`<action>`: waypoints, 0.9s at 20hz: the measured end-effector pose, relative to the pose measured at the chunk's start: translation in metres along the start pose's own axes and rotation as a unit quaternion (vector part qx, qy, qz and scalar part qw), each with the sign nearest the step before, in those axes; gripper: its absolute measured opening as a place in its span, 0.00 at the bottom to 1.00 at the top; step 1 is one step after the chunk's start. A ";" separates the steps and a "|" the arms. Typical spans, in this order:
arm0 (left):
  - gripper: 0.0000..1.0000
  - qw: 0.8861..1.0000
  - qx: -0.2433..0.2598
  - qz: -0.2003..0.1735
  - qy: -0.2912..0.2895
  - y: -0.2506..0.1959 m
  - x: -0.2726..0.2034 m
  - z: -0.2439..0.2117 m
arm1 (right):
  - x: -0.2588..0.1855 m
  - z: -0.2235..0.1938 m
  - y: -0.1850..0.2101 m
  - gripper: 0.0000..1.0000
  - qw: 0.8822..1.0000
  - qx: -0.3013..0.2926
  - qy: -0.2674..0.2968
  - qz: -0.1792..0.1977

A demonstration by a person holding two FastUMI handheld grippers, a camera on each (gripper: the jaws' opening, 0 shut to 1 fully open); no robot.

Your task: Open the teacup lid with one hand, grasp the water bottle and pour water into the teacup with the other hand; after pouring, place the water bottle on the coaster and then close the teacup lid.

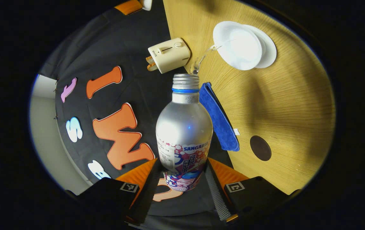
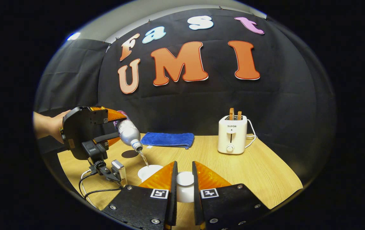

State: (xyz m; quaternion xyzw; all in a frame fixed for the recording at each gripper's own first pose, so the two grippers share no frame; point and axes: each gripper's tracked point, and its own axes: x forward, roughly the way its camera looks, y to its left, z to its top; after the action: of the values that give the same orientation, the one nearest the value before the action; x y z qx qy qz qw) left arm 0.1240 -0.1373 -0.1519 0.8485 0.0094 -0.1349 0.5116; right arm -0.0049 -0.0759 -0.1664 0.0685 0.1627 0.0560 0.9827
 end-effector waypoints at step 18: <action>0.84 0.998 0.048 0.010 -0.026 -0.008 -0.002 0.032 | -0.002 -0.006 -0.001 0.22 1.000 0.003 0.004 -0.005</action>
State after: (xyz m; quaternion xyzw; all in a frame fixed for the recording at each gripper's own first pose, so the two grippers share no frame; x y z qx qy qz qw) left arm 0.1137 -0.1611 -0.1727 0.8681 -0.0188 -0.1524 0.4720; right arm -0.0087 -0.0761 -0.1713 0.0702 0.1669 0.0513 0.9821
